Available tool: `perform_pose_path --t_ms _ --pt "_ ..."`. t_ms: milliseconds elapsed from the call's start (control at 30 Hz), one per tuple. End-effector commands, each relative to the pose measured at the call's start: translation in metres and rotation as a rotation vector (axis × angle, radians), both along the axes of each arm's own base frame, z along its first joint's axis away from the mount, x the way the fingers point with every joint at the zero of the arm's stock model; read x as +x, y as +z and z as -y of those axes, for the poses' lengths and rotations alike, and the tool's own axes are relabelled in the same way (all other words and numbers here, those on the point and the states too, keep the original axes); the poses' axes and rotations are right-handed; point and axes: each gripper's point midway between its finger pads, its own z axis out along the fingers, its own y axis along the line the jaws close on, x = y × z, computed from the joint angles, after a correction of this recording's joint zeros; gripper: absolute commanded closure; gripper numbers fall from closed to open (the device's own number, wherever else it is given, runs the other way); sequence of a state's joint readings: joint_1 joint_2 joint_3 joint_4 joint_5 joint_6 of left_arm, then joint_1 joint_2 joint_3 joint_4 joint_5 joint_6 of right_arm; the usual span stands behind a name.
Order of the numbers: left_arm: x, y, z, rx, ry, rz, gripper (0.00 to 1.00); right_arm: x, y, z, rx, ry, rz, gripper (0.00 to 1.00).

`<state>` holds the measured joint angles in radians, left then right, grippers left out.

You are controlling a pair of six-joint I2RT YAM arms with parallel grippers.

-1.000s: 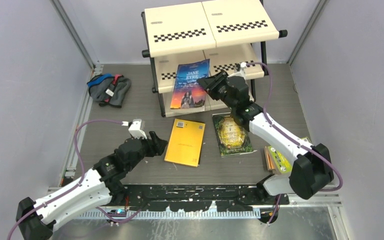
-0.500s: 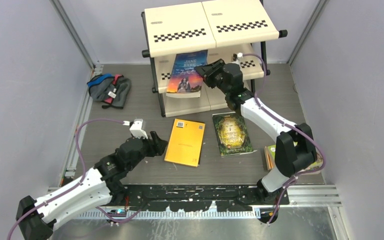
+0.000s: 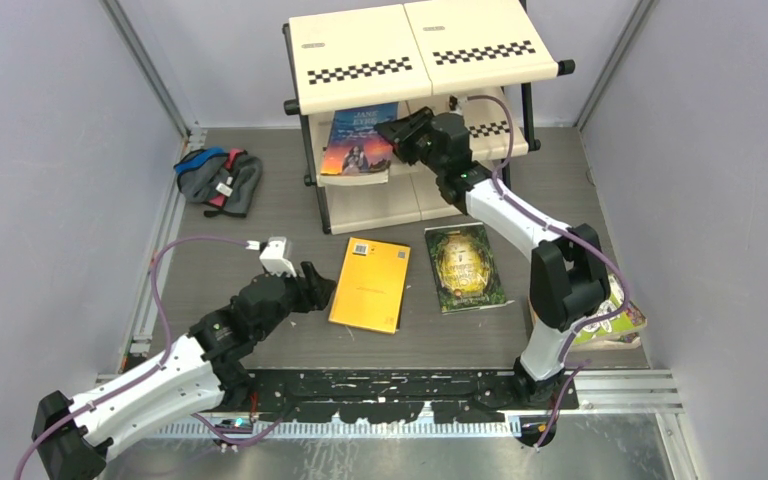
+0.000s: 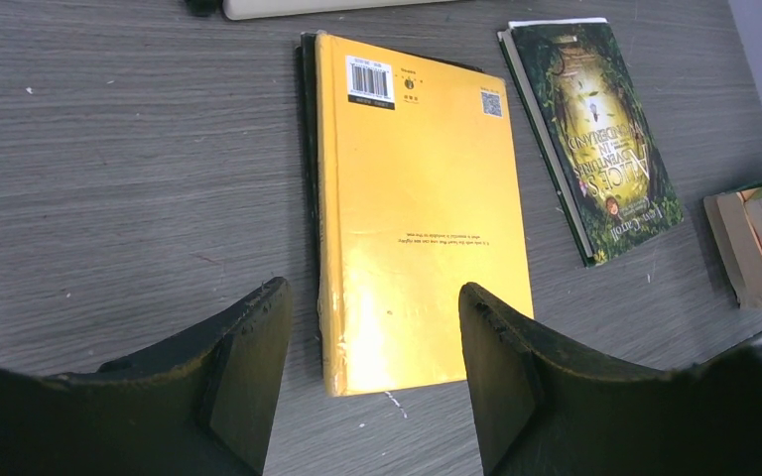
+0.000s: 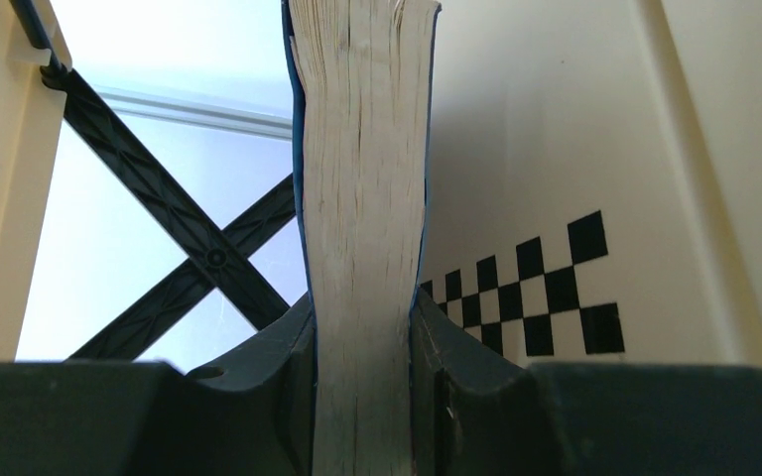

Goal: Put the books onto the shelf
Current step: Place the book on the shelf.

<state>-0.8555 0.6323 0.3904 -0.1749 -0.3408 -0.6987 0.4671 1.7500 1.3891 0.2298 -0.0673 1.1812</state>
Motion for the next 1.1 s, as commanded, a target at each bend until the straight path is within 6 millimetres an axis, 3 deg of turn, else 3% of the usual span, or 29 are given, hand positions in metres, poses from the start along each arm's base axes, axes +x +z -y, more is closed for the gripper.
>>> perform_pose_path --t_ms 0,100,167,333,433,1067 --pt "0.008 0.026 0.006 -0.052 0.006 0.065 0.37 -0.001 0.106 -0.005 0.163 0.025 0.242 0.9" --pt "0.008 0.025 0.007 -0.051 0.004 0.063 0.37 0.005 0.105 -0.009 0.158 0.032 0.241 0.85" --pt "0.008 0.025 0.008 -0.053 0.003 0.061 0.37 0.007 0.106 -0.013 0.153 0.045 0.245 0.77" --pt "0.009 0.025 0.009 -0.057 0.003 0.061 0.37 0.013 0.106 -0.017 0.144 0.055 0.255 0.32" --pt "0.009 0.024 0.009 -0.057 0.002 0.059 0.37 0.014 0.105 -0.019 0.139 0.061 0.262 0.19" --pt "0.009 0.023 0.01 -0.061 -0.001 0.054 0.37 0.017 0.093 0.006 0.052 -0.064 0.3 0.19"
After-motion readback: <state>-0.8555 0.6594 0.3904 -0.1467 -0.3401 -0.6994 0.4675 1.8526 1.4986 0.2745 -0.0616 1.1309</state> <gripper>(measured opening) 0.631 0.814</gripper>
